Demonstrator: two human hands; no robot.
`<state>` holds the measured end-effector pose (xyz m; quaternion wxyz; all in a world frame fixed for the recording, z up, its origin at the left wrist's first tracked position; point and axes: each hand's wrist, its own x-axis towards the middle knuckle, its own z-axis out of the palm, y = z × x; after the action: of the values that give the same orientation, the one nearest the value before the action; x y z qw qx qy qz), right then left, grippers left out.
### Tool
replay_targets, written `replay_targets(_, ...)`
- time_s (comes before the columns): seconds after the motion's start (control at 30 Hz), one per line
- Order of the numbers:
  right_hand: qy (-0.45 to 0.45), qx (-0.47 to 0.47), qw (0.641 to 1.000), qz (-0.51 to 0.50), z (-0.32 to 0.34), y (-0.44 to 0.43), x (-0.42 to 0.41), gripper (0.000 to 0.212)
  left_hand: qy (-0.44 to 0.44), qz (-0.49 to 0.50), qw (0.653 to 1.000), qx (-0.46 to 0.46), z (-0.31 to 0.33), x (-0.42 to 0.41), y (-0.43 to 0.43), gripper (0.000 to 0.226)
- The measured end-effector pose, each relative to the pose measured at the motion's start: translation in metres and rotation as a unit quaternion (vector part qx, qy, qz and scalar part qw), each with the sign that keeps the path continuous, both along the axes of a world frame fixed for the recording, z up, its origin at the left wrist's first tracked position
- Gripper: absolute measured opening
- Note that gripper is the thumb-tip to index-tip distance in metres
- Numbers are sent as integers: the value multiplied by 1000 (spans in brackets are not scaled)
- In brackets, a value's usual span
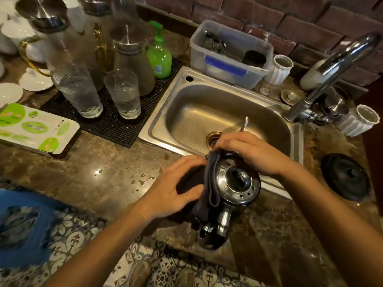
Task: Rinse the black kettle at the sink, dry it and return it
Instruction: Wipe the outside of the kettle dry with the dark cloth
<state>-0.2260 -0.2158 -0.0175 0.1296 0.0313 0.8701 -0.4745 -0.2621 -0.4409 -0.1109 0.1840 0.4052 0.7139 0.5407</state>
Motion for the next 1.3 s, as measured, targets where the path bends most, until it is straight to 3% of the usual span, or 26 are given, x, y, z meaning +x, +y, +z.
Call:
replay_targets(0.13,-4,-45,995,-88,-3,-9,20,56,-4,4,999,39,-11,19,13,62)
replay_targets(0.23,41,-31,979,-197,-4,-29,47,51,16,9,998,67,-18,25,23,58)
replay_targets(0.3,148,39,923,-354,-9,-56,79,32,19,27,997,75,-26,26,26,61)
replay_targets(0.37,248,79,820,-510,-16,-90,112,15,12,37,996,78,-32,25,29,71)
replay_targets(0.43,257,9,748,-612,-27,-123,133,15,16,42,996,80,-33,23,32,77)
replay_targets(0.47,232,-41,735,-636,-33,-138,136,16,17,45,996,81,-32,23,33,78)
replay_targets(0.57,163,-94,757,-626,-52,-172,128,17,14,45,995,92,-30,21,34,77)
replay_targets(0.67,160,-136,749,-629,-60,-188,115,45,11,32,995,91,-31,18,35,74)
replay_targets(0.77,142,-169,737,-639,-58,-193,108,56,1,14,996,87,-29,15,37,71)
replay_targets(0.87,125,-203,709,-664,-55,-192,100,54,-43,-10,996,80,-26,7,41,62)
replay_targets(0.97,115,-227,698,-670,-57,-189,98,53,-34,-17,999,36,-32,-5,48,30)
replay_targets(1.03,115,-229,700,-666,-57,-188,99,54,-14,-5,1000,21,-34,-11,52,42)
replay_targets(1.2,122,-252,697,-660,-58,-187,99,54,-182,53,980,65,-43,7,45,40)
replay_targets(1.3,123,-266,696,-656,-58,-186,98,55,-153,134,975,88,-48,33,37,34)
